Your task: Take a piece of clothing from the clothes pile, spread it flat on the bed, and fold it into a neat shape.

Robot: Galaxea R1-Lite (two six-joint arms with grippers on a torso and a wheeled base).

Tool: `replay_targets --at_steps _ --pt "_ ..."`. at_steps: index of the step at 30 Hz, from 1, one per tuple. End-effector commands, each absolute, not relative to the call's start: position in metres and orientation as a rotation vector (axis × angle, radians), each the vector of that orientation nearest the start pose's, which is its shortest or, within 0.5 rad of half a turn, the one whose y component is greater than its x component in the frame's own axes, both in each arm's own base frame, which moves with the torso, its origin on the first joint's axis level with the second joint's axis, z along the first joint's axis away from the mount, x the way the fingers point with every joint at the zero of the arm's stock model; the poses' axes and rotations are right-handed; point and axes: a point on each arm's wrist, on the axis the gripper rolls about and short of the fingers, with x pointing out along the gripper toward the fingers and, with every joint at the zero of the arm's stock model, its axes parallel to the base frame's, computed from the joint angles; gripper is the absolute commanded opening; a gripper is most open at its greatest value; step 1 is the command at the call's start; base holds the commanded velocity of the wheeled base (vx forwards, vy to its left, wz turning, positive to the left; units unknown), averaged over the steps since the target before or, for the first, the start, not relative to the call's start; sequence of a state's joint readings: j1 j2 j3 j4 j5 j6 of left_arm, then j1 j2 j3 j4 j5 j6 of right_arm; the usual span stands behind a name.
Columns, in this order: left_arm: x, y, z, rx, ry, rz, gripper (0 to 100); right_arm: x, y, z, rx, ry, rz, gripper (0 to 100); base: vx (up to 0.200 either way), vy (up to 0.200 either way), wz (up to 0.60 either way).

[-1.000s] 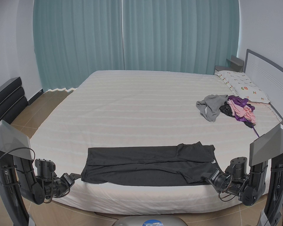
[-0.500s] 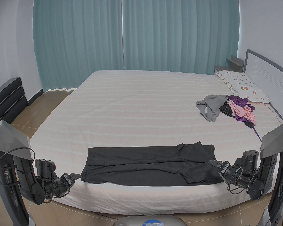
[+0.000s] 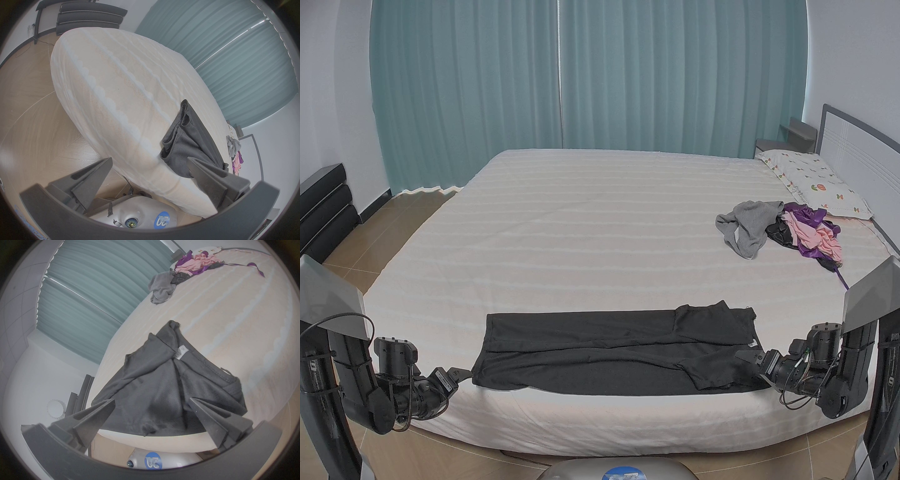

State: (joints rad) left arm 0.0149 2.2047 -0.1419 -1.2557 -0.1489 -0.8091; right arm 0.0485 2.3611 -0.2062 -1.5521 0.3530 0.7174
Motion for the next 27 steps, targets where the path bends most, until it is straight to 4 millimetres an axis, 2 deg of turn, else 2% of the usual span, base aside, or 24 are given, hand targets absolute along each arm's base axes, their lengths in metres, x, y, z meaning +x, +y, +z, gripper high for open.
replay_targets --at_steps 1,4,5,21,27 --pt "0.233 0.000 -0.022 -0.828 0.815 0.205 100 0.263 0.019 -0.043 0.785 0.741 0.155 100 0.000 0.000 0.00" --pt "0.233 0.000 -0.022 -0.828 0.815 0.205 100 0.265 0.019 -0.044 0.785 0.735 0.159 100 0.000 0.000 0.00" --pt "0.233 0.000 -0.022 -0.828 0.815 0.205 100 0.266 0.019 -0.045 0.787 0.737 0.158 0 0.000 0.000 0.00" --pt "0.233 0.000 -0.022 -0.828 0.816 0.207 100 0.257 0.013 -0.039 0.821 0.741 0.114 0 0.000 0.000 0.00" --pt "0.233 0.000 -0.022 -0.827 0.816 0.206 100 0.254 0.006 -0.036 0.831 0.728 0.087 0 0.000 0.000 0.00"
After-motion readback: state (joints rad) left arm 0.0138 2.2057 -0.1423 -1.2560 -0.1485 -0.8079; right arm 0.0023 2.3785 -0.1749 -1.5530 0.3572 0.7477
